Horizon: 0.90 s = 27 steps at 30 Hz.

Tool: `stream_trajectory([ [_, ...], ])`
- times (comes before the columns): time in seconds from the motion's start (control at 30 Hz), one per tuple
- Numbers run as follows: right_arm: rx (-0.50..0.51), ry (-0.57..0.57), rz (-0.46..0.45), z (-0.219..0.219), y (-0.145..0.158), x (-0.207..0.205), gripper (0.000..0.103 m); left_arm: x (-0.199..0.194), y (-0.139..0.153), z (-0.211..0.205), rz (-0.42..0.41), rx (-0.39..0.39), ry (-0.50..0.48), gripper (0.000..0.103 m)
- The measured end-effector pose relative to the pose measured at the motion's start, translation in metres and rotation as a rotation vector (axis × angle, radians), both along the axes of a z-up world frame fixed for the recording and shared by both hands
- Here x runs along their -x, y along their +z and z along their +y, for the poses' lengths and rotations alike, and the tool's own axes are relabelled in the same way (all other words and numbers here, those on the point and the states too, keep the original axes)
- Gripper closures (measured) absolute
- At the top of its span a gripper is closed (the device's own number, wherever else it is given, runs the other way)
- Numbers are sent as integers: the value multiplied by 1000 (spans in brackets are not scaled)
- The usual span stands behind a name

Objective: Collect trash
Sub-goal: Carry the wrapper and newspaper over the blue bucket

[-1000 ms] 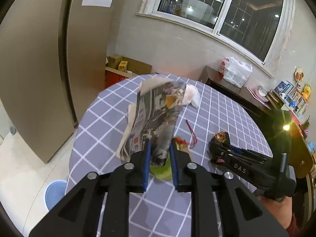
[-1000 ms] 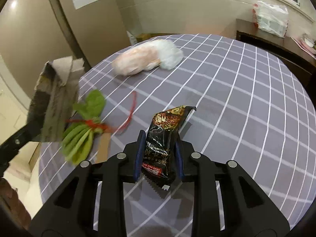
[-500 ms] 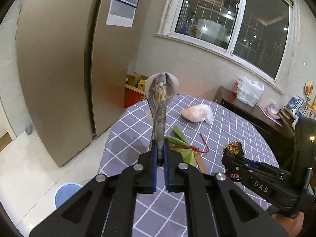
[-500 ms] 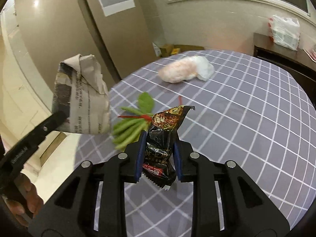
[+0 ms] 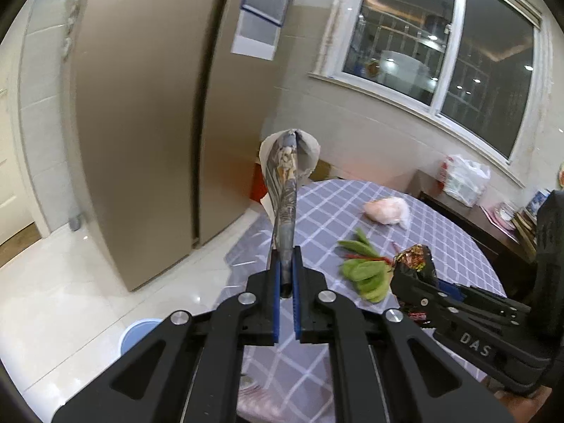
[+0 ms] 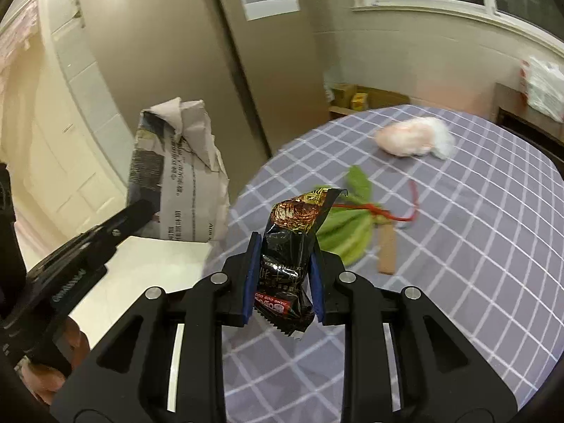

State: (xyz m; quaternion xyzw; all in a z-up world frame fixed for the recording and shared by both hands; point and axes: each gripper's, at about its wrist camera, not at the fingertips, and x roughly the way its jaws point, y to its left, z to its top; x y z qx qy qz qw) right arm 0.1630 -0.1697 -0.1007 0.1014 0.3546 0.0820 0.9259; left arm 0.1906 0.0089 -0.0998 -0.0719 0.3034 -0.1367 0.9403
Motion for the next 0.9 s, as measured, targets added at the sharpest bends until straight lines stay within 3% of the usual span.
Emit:
stream_trajectory([
  [0.47, 25, 229, 12, 118, -12, -19, 78, 0, -36, 94, 49, -90, 203, 98],
  [0.9, 74, 356, 64, 200, -54, -47, 78, -20, -102, 172, 213, -130, 349, 98],
])
